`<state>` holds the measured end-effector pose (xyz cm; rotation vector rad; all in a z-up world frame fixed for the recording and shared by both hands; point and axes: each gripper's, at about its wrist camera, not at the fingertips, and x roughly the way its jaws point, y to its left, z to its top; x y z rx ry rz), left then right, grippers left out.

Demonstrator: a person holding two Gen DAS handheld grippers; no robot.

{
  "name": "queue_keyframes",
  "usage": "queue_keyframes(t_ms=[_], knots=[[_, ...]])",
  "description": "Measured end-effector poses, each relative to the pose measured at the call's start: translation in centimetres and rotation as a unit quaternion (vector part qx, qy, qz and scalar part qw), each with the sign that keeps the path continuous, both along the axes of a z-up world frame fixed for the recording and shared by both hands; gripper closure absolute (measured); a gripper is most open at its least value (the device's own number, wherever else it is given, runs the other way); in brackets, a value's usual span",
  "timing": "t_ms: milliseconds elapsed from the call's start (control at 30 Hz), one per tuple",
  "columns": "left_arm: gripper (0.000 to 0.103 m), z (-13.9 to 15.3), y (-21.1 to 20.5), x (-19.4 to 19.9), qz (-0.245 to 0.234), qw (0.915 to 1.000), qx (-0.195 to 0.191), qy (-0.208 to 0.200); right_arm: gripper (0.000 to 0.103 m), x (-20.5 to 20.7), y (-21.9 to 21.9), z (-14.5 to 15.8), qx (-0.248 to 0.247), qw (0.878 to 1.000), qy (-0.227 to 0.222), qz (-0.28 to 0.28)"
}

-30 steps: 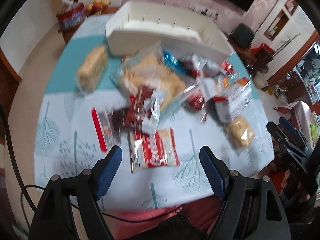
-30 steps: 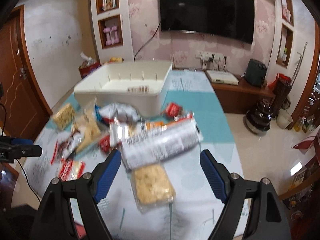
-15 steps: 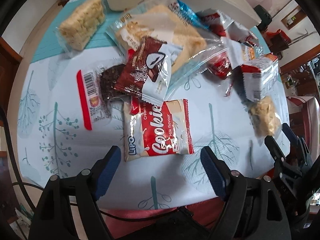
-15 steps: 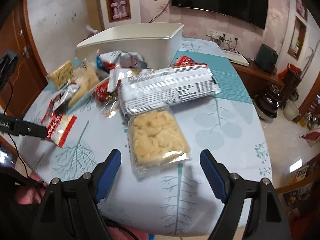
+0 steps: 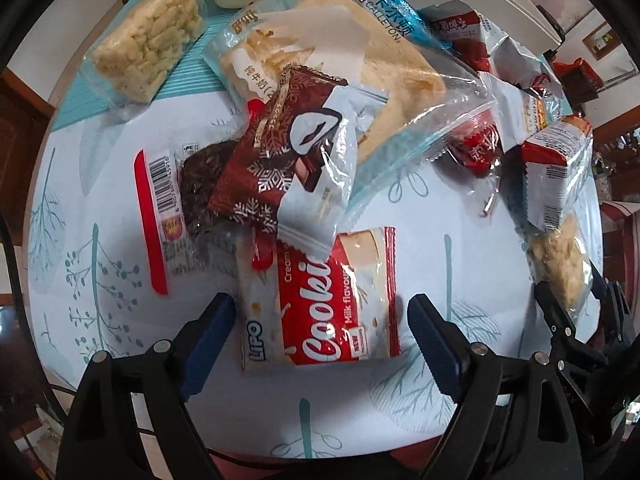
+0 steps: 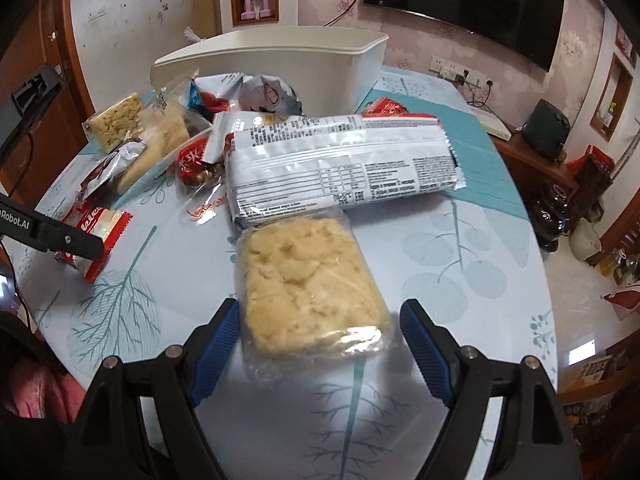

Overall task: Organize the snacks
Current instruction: 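Grasp the red Cookies packet with the left tool while the right grasps the crumbly cake bag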

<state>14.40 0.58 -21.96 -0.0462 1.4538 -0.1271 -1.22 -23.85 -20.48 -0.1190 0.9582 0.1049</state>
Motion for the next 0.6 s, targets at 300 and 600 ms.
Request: queue_keyframes(t_ms=[300,600], knots=[[0.019,-0.3,-1.6,-0.2,-0.01,0.999,0.043,-0.004,0.021,0.8,0.3,-0.3,0.006,1.0,-0.001,0.006],[0.044,0.6,-1.7,-0.5,-0.011,0.9988,0.042,-0.023,0.038,0.4,0.7,0.0,0.004,1.0,-0.004,0.007]])
